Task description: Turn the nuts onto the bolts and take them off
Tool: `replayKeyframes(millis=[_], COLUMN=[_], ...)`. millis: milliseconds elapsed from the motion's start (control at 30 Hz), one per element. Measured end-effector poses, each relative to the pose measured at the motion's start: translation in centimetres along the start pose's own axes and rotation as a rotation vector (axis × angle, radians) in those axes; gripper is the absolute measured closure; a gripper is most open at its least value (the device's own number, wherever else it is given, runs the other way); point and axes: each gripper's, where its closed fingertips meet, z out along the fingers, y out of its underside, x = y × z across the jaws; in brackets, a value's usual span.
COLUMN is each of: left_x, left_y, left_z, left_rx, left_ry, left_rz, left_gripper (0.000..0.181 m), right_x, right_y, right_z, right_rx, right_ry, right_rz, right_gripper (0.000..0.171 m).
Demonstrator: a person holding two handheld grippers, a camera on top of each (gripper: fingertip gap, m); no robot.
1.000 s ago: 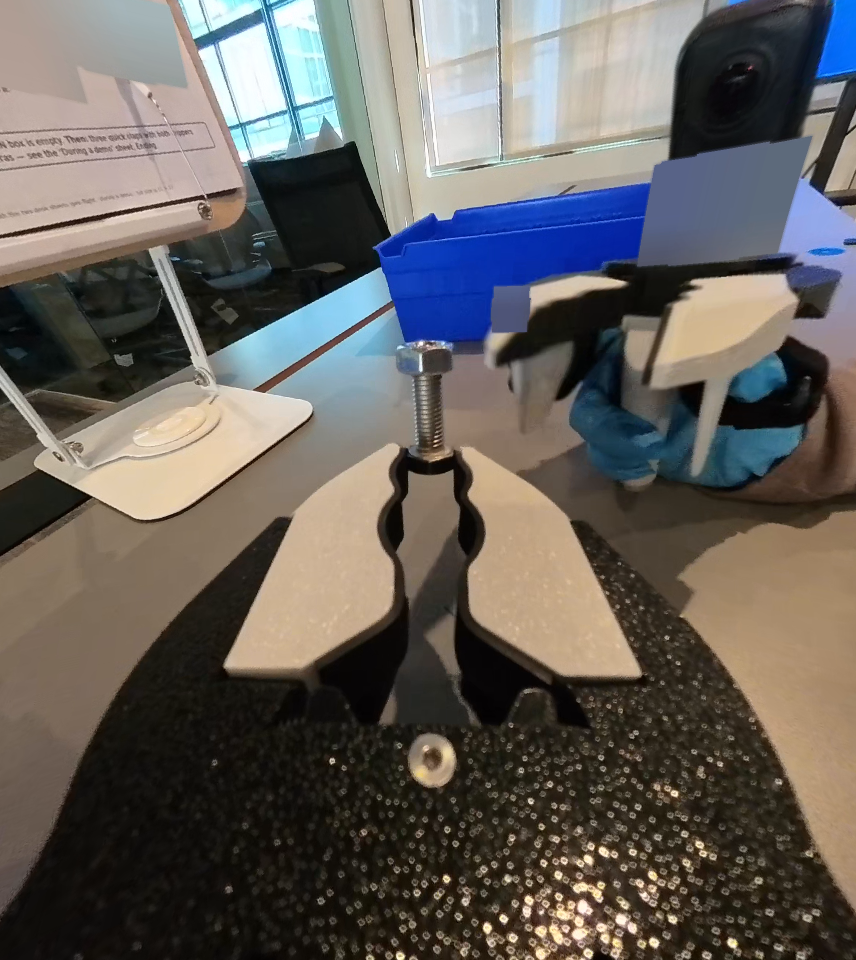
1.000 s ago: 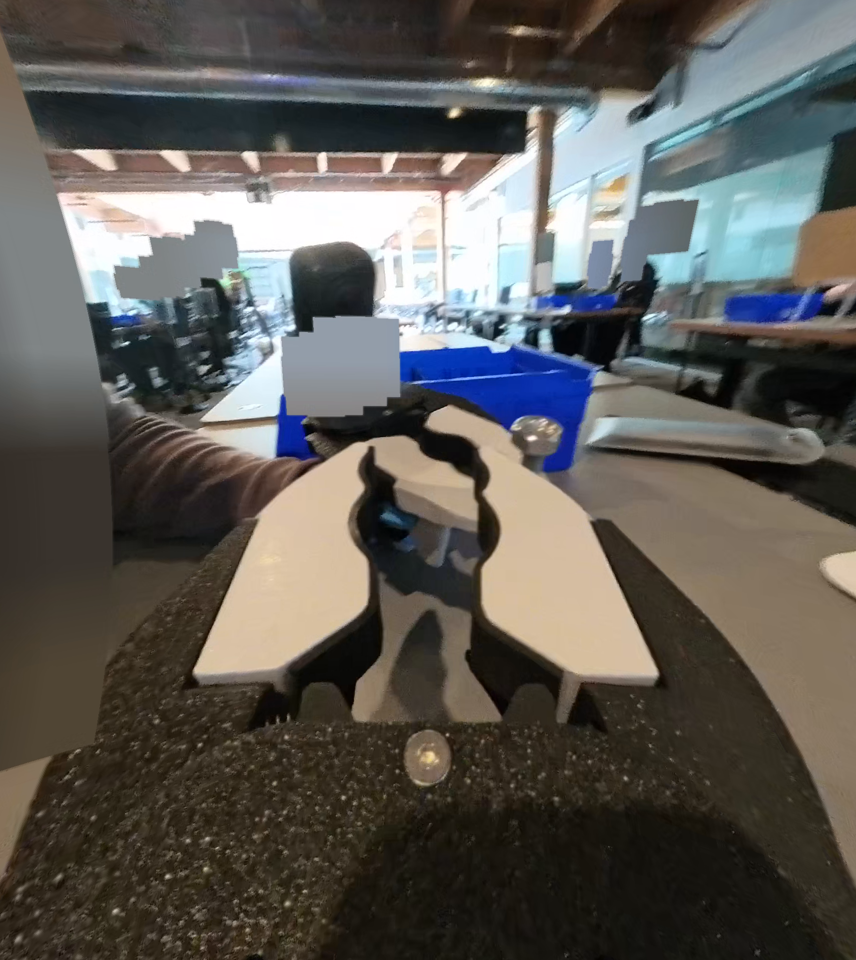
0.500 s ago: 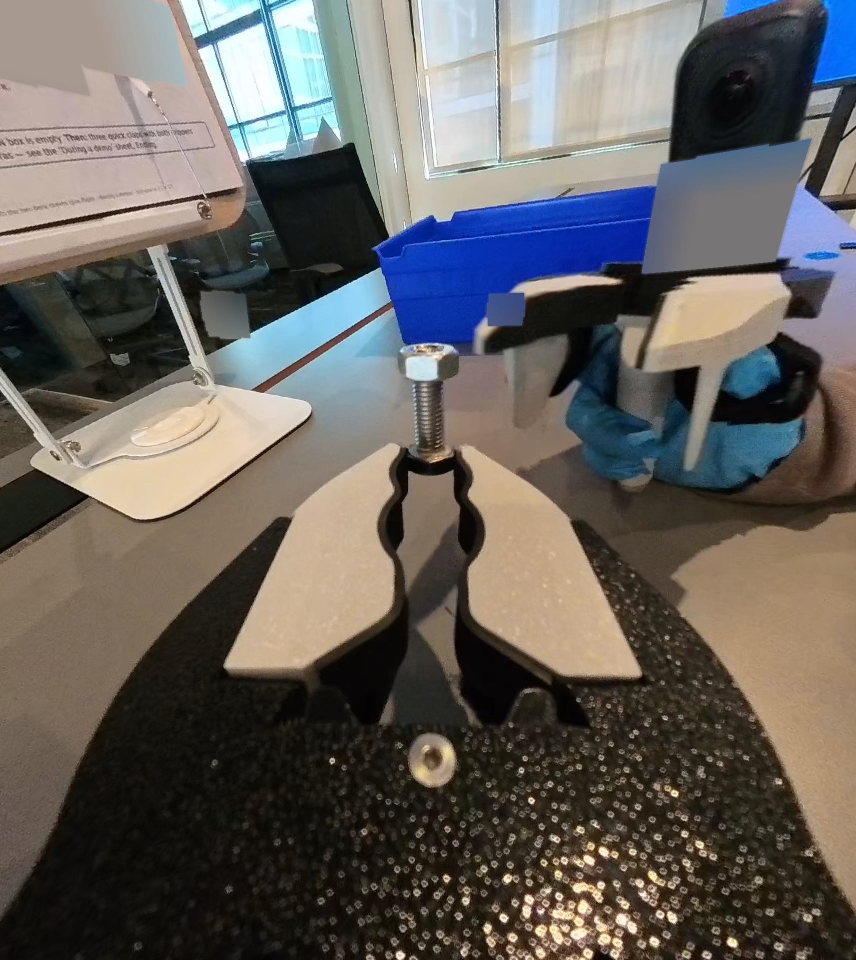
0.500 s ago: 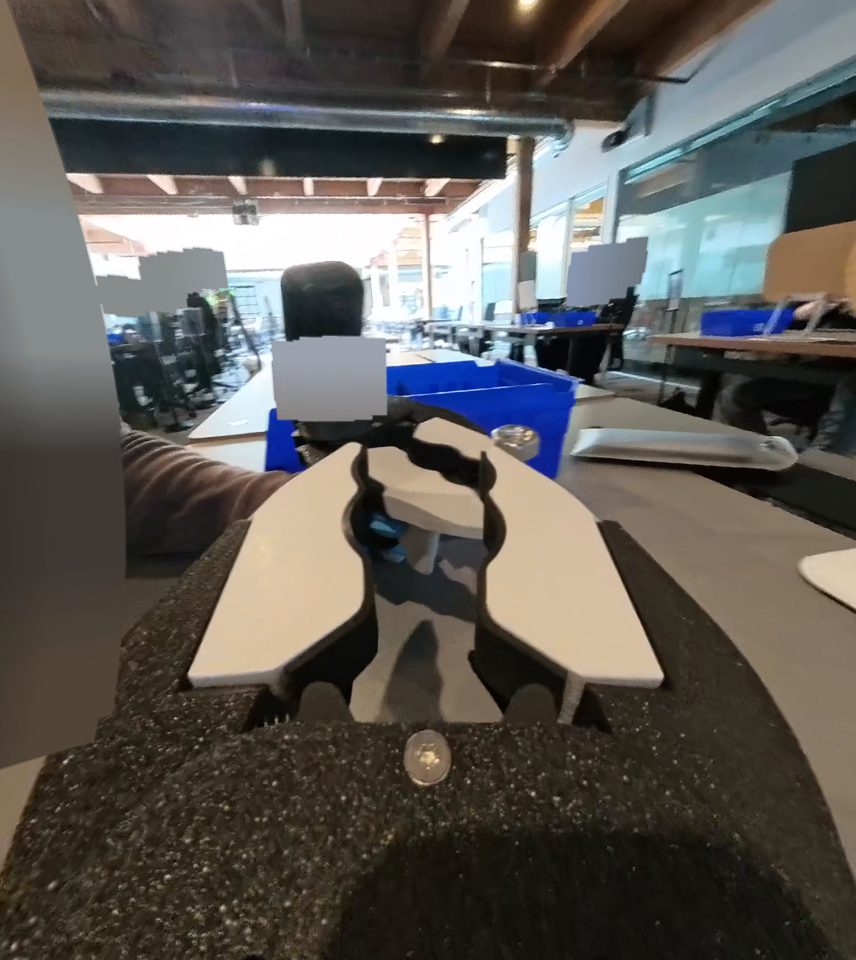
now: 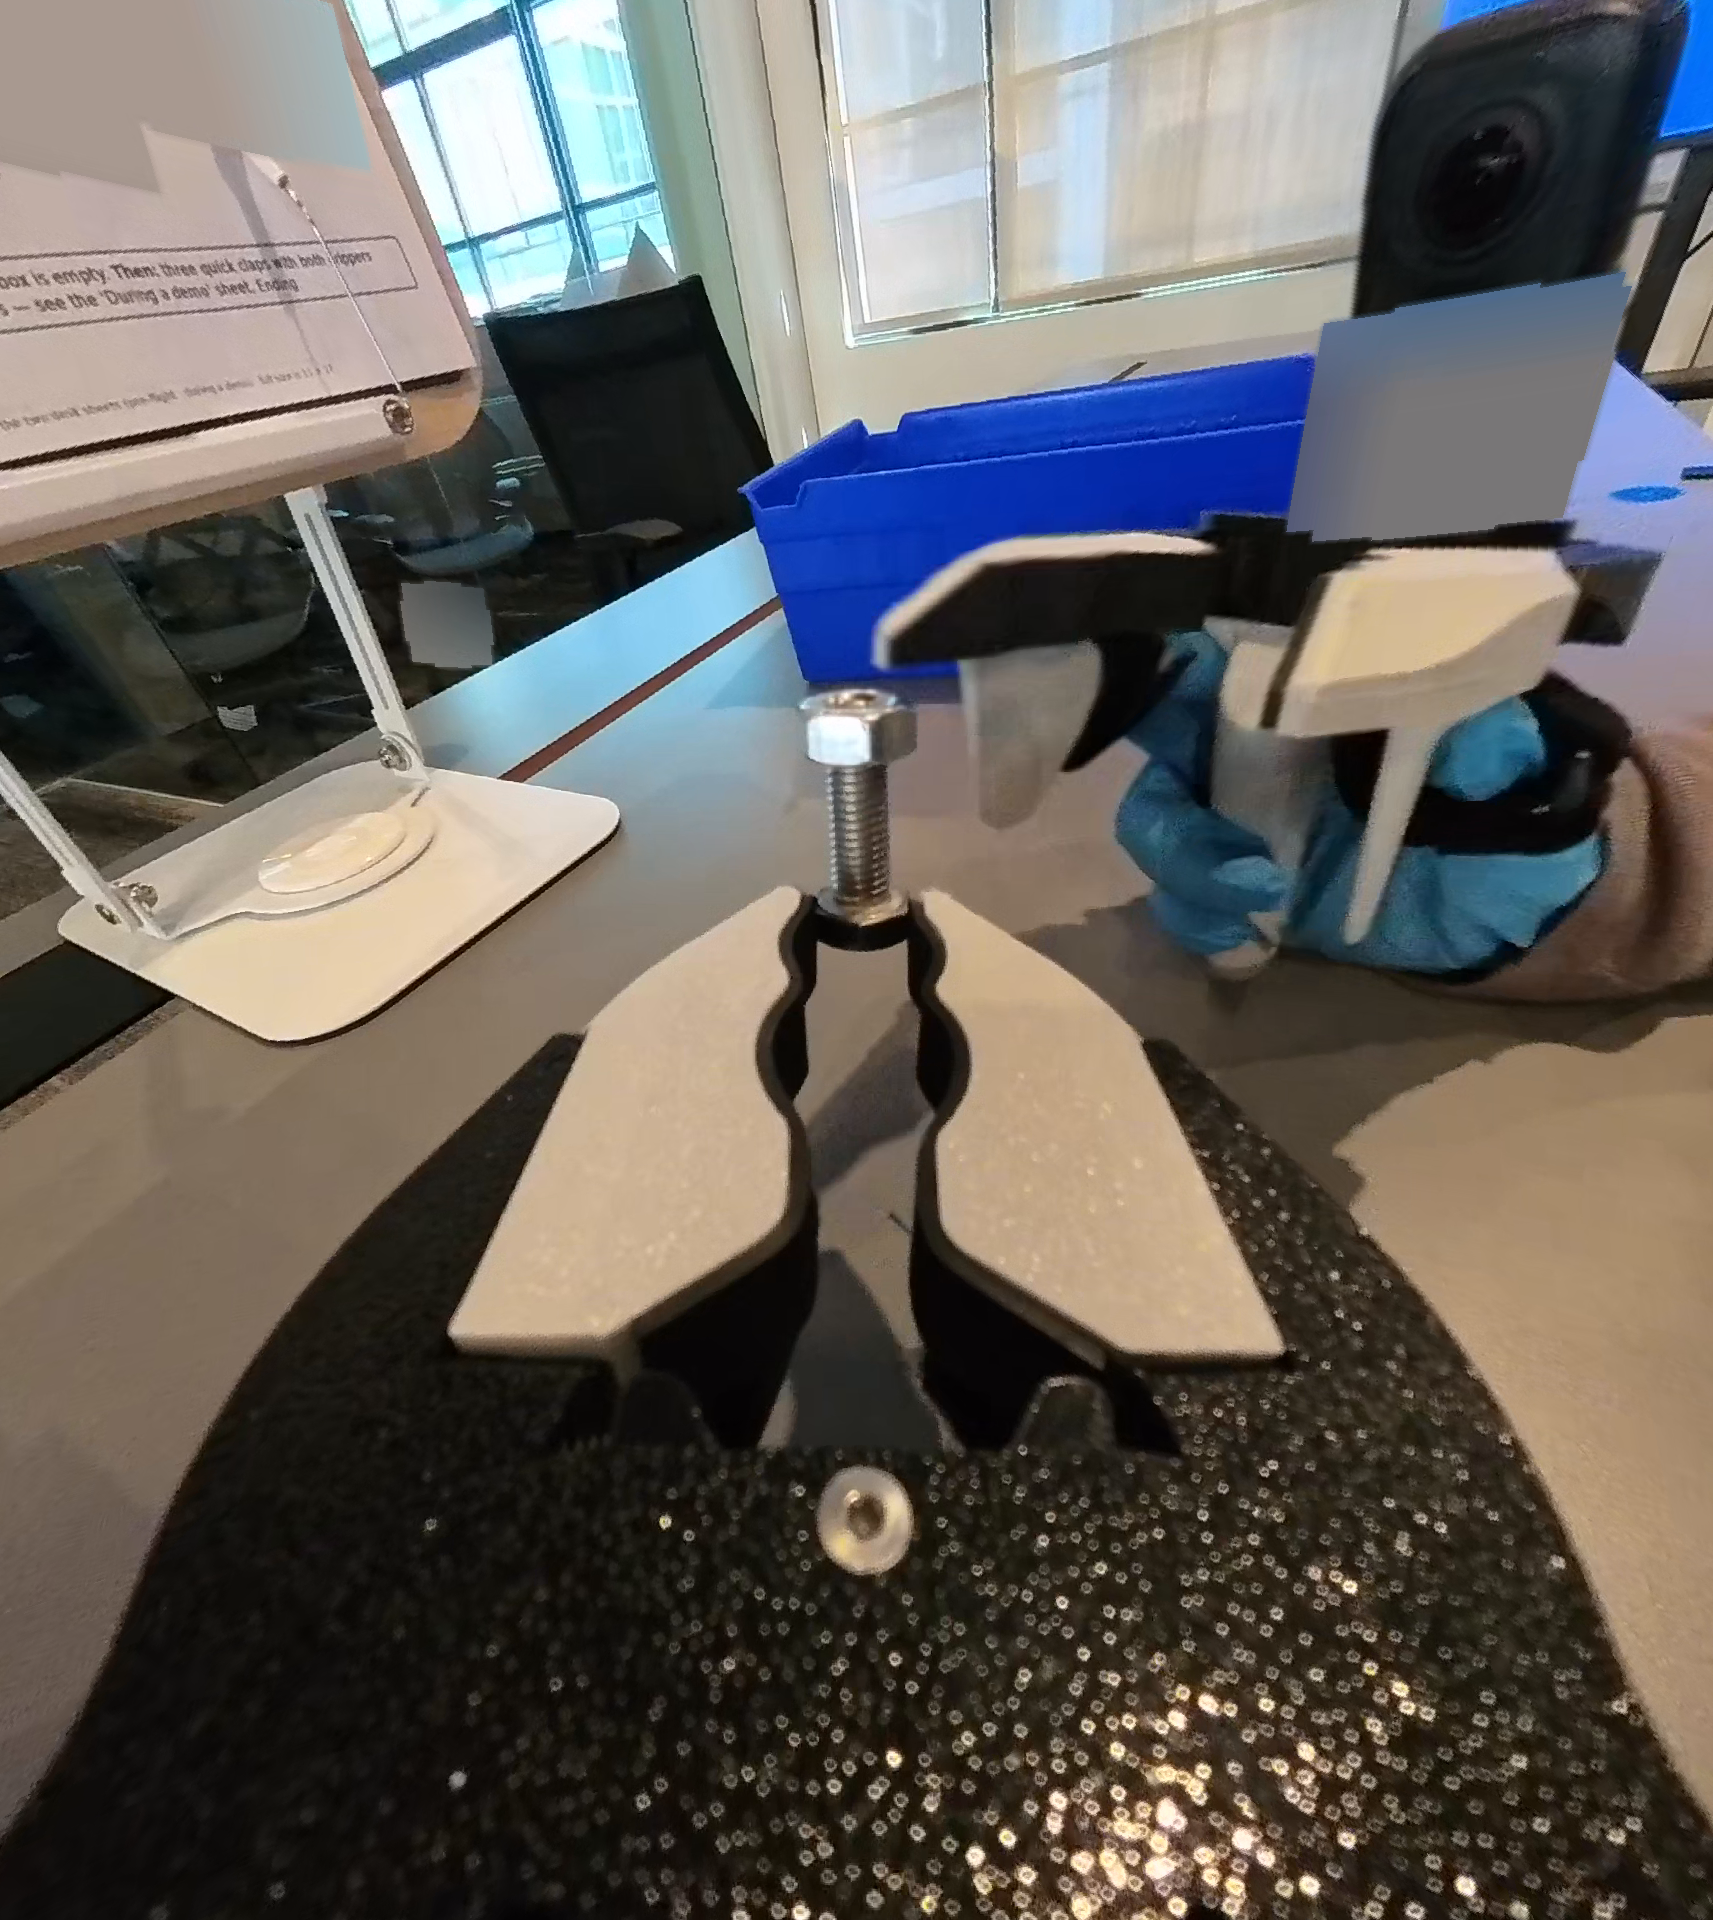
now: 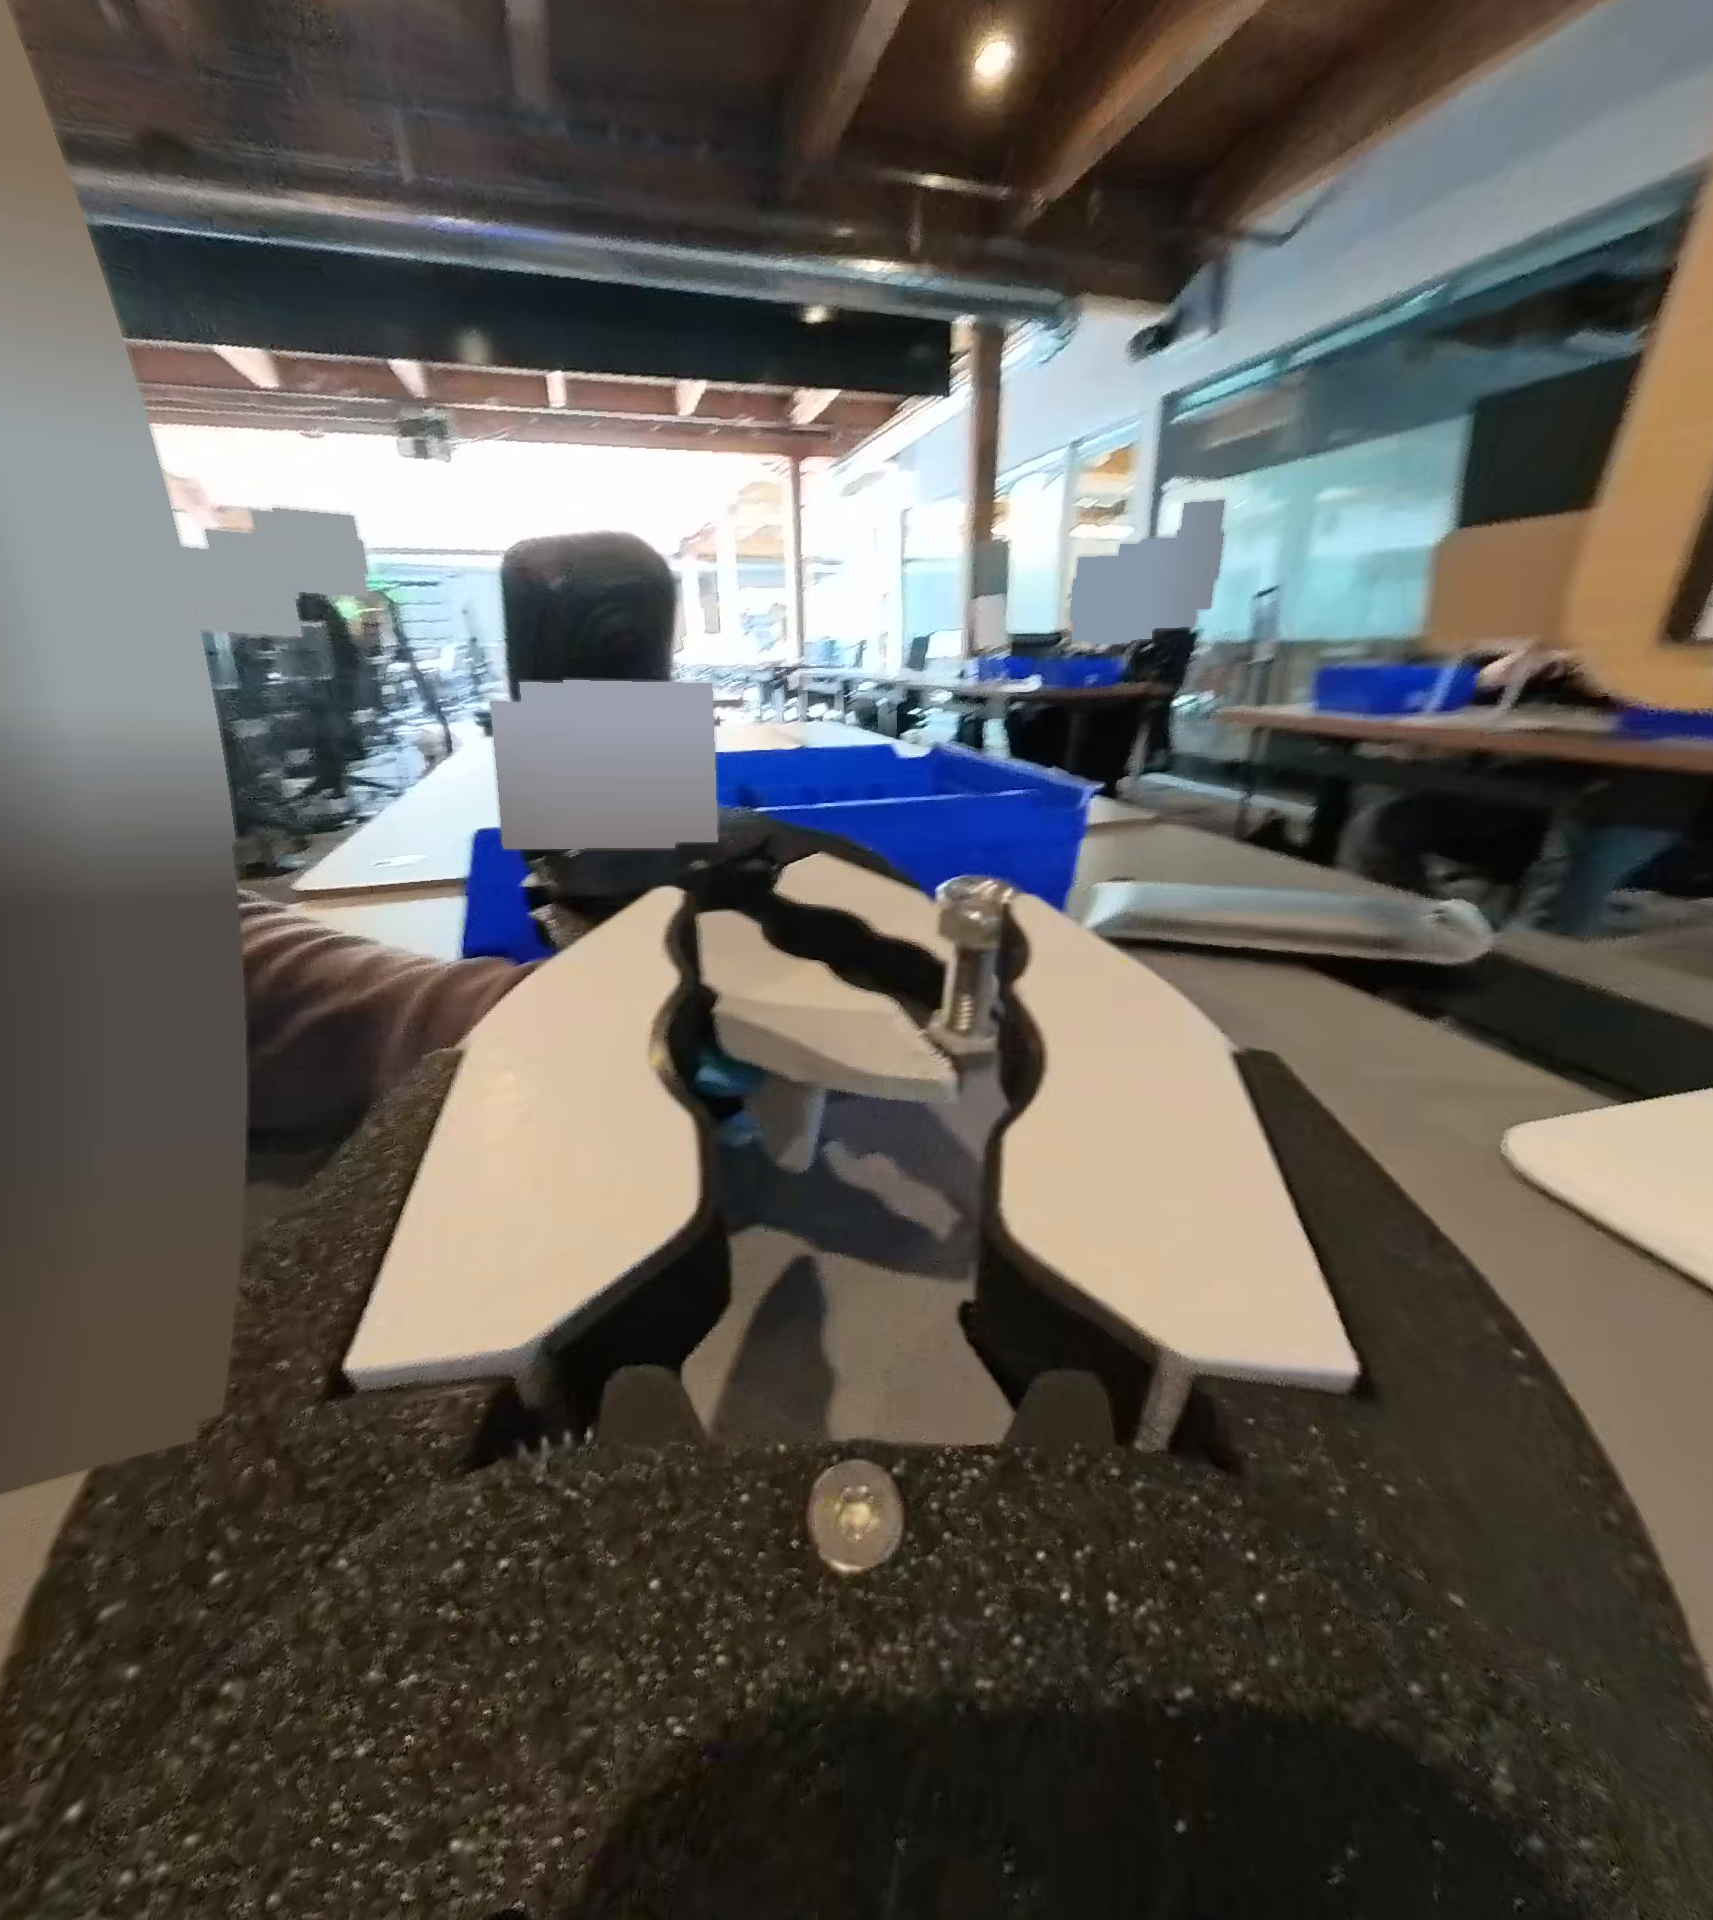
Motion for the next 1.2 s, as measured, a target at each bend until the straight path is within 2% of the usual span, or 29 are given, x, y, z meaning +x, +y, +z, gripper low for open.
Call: replayKeyframes(millis=[100, 133, 233, 267, 300, 400, 500, 567, 600, 667, 800, 933, 1000, 1033, 1067, 1100, 1200], left_x=[0.0, 0.0, -0.1, -0.1, -0.1, 0.0, 0.1, 0.1, 0.1, 0.0, 0.0, 0.1, 0.1, 0.1, 0.0, 0.0, 0.0], left_y=[0.0, 0.0, -0.1, -0.1, -0.1, 0.0, 0.1, 0.1, 0.1, 0.0, 0.0, 0.1, 0.1, 0.0, 0.0, 0.0, 0.0], left_z=[0.0, 0.0, -0.1, 0.0, 0.0, 0.0, 0.1, 0.1, 0.1, 0.0, 0.0, 0.0, 0.0, 0.0, 0.0, 0.0, 0.0], left_rx=[-0.003, -0.003, 0.006, 0.005, 0.005, 0.001, -0.007, -0.008, -0.008, -0.003, -0.004, -0.008, -0.007, -0.006, -0.005, -0.005, -0.005], left_ry=[0.0, -0.001, -0.001, -0.001, -0.001, 0.001, 0.003, 0.003, 0.002, 0.002, 0.003, 0.004, 0.003, 0.004, 0.002, 0.003, 0.004], left_rz=[0.004, 0.004, -0.007, -0.011, -0.012, -0.003, 0.007, 0.01, 0.01, 0.004, 0.003, 0.007, 0.007, 0.007, 0.005, 0.002, 0.003], left_gripper=[0.165, 0.165, 0.165, 0.165, 0.165, 0.165, 0.165, 0.165, 0.165, 0.165, 0.165, 0.165, 0.165, 0.165, 0.165, 0.165, 0.165], right_x=[0.8, 0.5, -2.5, -2.4, -2.1, -0.6, 0.8, 0.8, 0.1, -1.8, -0.9, 0.6, 0.3, -0.4, -1.6, -2.5, -1.7], right_y=[0.2, 0.5, 1.1, 1.0, 0.8, 0.2, 0.0, 0.3, 0.6, 1.2, 0.7, 0.4, 0.6, 0.9, 1.2, 1.3, 0.8], right_z=[0.4, 0.6, 0.1, 0.0, -0.1, -0.2, 0.1, 0.4, 0.5, 0.1, -0.1, 0.2, 0.4, 0.4, 0.1, 0.0, -0.1], right_rx=[0.003, -0.008, -0.094, -0.097, -0.071, -0.019, 0.024, 0.005, -0.016, -0.102, -0.059, -0.011, -0.023, -0.049, -0.09, -0.112, -0.072], right_ry=[0.064, 0.042, -0.179, -0.182, -0.167, -0.073, 0.042, 0.053, 0.009, -0.128, -0.082, 0.024, 0.011, -0.033, -0.117, -0.187, -0.143], right_rz=[-0.072, -0.069, 0.102, 0.135, 0.133, 0.102, -0.006, -0.051, -0.028, 0.09, 0.102, 0.008, -0.007, 0.028, 0.084, 0.127, 0.127], right_gripper=[0.095, 0.094, 0.133, 0.146, 0.145, 0.131, 0.102, 0.097, 0.106, 0.147, 0.136, 0.109, 0.105, 0.117, 0.144, 0.156, 0.145])
